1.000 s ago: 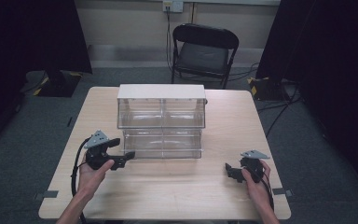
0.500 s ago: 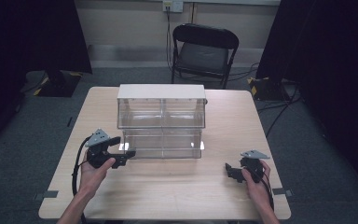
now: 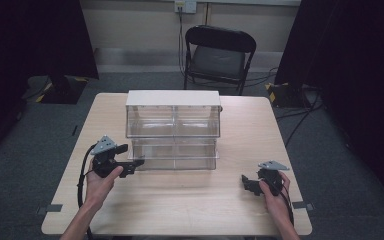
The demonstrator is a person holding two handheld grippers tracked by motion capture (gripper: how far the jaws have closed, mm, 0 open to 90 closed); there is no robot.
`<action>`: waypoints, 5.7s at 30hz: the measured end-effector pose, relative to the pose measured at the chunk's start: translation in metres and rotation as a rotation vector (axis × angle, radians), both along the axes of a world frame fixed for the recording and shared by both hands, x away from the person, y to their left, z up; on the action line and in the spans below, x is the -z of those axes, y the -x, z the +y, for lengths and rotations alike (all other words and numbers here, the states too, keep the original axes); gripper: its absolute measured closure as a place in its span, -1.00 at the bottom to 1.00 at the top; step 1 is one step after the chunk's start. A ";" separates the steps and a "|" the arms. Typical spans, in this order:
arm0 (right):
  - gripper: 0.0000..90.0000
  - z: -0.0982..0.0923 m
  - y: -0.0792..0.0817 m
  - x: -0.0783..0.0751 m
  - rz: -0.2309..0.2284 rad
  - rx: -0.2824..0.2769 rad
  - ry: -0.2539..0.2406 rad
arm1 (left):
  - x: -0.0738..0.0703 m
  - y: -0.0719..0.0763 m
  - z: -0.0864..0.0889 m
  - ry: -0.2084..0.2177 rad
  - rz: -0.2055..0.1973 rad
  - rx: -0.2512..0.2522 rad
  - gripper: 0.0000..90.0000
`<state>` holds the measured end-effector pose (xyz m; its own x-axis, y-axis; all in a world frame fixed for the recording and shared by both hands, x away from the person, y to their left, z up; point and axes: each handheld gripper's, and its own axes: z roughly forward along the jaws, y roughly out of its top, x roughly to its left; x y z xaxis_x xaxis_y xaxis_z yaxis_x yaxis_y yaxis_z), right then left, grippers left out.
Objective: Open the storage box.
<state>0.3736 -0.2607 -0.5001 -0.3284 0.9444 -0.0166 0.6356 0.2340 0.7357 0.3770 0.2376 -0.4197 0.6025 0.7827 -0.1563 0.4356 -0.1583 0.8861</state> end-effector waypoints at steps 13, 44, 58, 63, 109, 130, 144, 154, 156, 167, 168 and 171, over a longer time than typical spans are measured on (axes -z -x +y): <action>-0.71 0.000 0.000 0.000 0.000 0.000 0.000 | 0.000 -0.006 -0.002 -0.015 0.009 0.001 -0.65; -0.71 0.000 0.000 0.000 0.000 0.000 0.000 | -0.006 -0.013 -0.002 0.004 -0.004 -0.016 -0.65; -0.71 0.000 0.000 0.000 0.000 0.000 0.000 | -0.007 -0.015 -0.005 0.008 -0.005 -0.012 -0.65; -0.71 0.000 0.000 0.000 0.000 0.000 0.000 | -0.007 -0.016 -0.006 0.010 -0.005 -0.016 -0.65; -0.71 0.000 0.000 0.000 0.000 0.000 0.000 | -0.017 -0.021 -0.005 0.071 -0.026 -0.016 -0.67; -0.71 0.000 0.000 0.000 0.000 0.000 0.001 | -0.016 -0.022 -0.005 0.087 -0.017 -0.015 -0.66; -0.71 0.000 0.000 0.000 0.000 0.000 0.001 | -0.016 -0.022 -0.005 0.085 -0.013 -0.015 -0.66; -0.71 0.000 0.000 0.000 0.000 0.000 0.001 | -0.017 -0.022 -0.004 0.080 -0.013 -0.012 -0.66; -0.71 0.000 0.000 0.000 0.000 0.000 0.001 | -0.017 -0.022 -0.004 0.080 -0.013 -0.013 -0.66; -0.71 0.000 0.000 0.000 0.000 0.000 0.000 | -0.018 -0.021 -0.005 0.082 -0.010 -0.015 -0.67; -0.71 0.000 0.000 0.000 0.000 0.000 0.000 | -0.018 -0.021 -0.005 0.083 -0.010 -0.015 -0.67; -0.71 0.000 0.000 0.000 0.000 0.000 0.000 | -0.018 -0.021 -0.005 0.079 -0.011 -0.013 -0.67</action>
